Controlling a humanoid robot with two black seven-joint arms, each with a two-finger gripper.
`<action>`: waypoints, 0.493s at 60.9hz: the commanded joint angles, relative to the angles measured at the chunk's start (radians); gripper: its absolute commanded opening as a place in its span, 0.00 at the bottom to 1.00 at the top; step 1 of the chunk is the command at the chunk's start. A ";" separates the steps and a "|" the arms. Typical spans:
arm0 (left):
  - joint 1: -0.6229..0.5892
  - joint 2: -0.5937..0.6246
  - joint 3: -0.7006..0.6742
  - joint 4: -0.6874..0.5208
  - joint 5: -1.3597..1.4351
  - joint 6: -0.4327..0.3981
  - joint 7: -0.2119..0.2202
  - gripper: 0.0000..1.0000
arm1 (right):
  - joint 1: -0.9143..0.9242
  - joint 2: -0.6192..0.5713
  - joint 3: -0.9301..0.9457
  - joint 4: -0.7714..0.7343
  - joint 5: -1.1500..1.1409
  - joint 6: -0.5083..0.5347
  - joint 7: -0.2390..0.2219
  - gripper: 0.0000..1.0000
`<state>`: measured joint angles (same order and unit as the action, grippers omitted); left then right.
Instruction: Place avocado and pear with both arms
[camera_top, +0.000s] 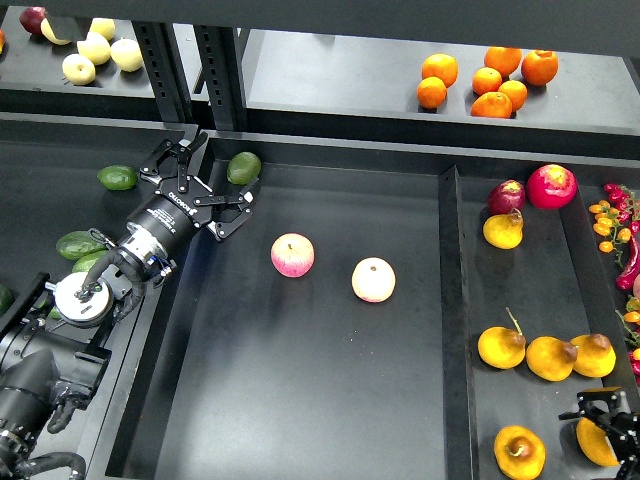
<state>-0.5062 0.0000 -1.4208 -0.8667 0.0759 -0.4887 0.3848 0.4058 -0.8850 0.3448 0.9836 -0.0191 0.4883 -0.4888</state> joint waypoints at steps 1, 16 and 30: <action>0.000 0.000 -0.004 0.005 -0.001 0.000 0.000 0.99 | 0.008 -0.045 0.042 0.023 0.053 0.000 0.000 1.00; 0.000 0.000 -0.006 0.009 -0.001 0.000 -0.001 0.99 | 0.016 -0.042 0.253 0.023 0.145 0.000 0.000 1.00; 0.000 0.000 -0.009 0.021 -0.001 0.000 -0.001 0.99 | 0.033 0.026 0.424 -0.003 0.249 0.000 0.000 1.00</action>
<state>-0.5062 0.0000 -1.4272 -0.8478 0.0754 -0.4887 0.3833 0.4362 -0.9072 0.6815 0.9983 0.1783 0.4886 -0.4886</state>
